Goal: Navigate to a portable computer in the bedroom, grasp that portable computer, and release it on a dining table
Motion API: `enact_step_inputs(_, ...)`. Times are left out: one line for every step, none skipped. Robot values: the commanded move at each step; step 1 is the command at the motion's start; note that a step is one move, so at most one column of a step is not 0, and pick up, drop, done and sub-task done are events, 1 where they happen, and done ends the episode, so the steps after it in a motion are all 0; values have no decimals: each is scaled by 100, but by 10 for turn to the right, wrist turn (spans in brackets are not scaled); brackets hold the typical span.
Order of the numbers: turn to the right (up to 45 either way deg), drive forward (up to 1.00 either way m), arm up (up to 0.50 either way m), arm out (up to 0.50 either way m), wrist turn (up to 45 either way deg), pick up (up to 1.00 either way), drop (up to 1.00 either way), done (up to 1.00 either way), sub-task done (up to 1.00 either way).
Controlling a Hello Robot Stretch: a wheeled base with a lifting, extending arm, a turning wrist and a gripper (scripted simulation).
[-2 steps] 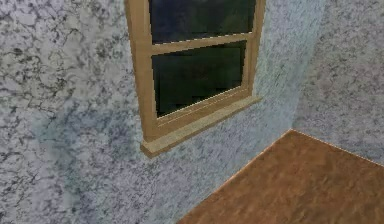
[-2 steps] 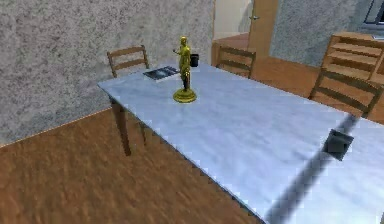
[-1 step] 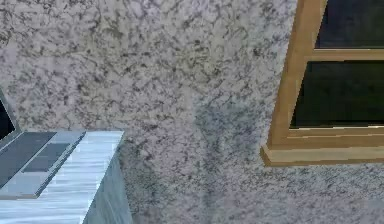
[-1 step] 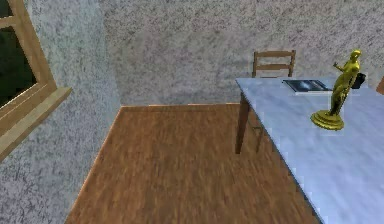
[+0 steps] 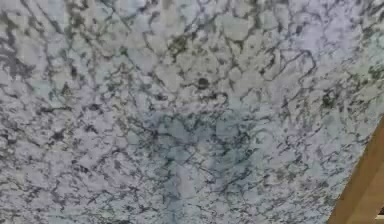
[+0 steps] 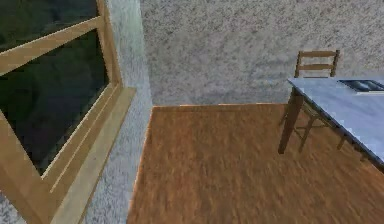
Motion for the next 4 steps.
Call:
enact_step_inputs(-450,0,0,0,0,0,0,0,0)
enact_step_inputs(-450,0,0,0,0,0,0,0,0)
enact_step_inputs(-450,0,0,0,0,0,0,0,0)
enact_step_inputs(-270,0,0,0,0,0,0,0,0)
